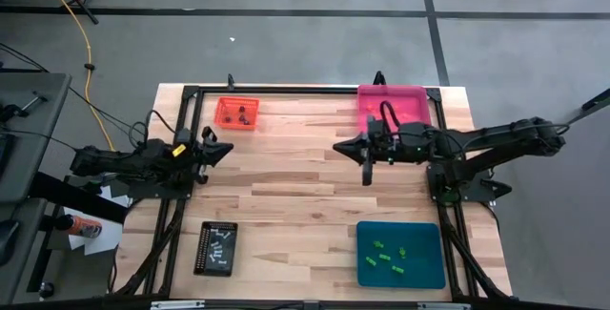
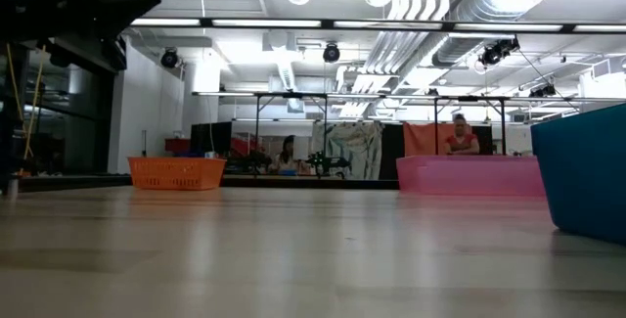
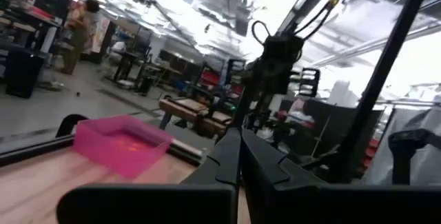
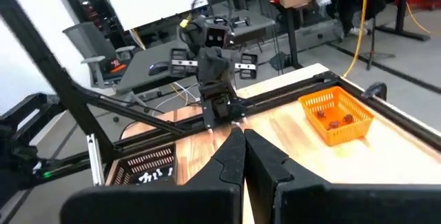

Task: Sort Halloween decoration
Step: Return to Home Position

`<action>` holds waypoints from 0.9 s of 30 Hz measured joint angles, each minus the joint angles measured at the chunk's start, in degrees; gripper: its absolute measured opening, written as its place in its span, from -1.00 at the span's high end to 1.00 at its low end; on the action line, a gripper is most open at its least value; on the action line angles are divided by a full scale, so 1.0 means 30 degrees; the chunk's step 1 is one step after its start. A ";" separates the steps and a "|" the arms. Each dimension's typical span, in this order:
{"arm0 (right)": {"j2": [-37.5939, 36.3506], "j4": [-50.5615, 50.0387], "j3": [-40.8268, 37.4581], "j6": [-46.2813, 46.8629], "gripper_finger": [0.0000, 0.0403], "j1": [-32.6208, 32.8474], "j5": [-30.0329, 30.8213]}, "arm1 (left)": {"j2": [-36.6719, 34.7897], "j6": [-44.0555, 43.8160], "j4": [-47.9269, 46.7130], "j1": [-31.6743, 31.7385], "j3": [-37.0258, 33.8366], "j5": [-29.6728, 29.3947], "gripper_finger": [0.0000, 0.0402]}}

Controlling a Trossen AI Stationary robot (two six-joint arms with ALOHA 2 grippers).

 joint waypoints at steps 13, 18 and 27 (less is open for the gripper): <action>-0.6498 -0.5364 -0.3210 -0.0748 1.00 0.0000 -0.1044 | 0.0051 0.0101 -0.0516 0.0007 0.0007 -0.0070 1.00; -1.1795 -0.1734 -0.8765 0.1578 1.00 0.0036 -0.1420 | 0.0051 0.0108 -0.0523 0.0007 0.0007 -0.0070 1.00; -1.6203 0.3494 -1.4606 0.3215 1.00 -0.0682 -0.2286 | 0.0051 0.0115 -0.0523 0.0007 0.0007 -0.0070 1.00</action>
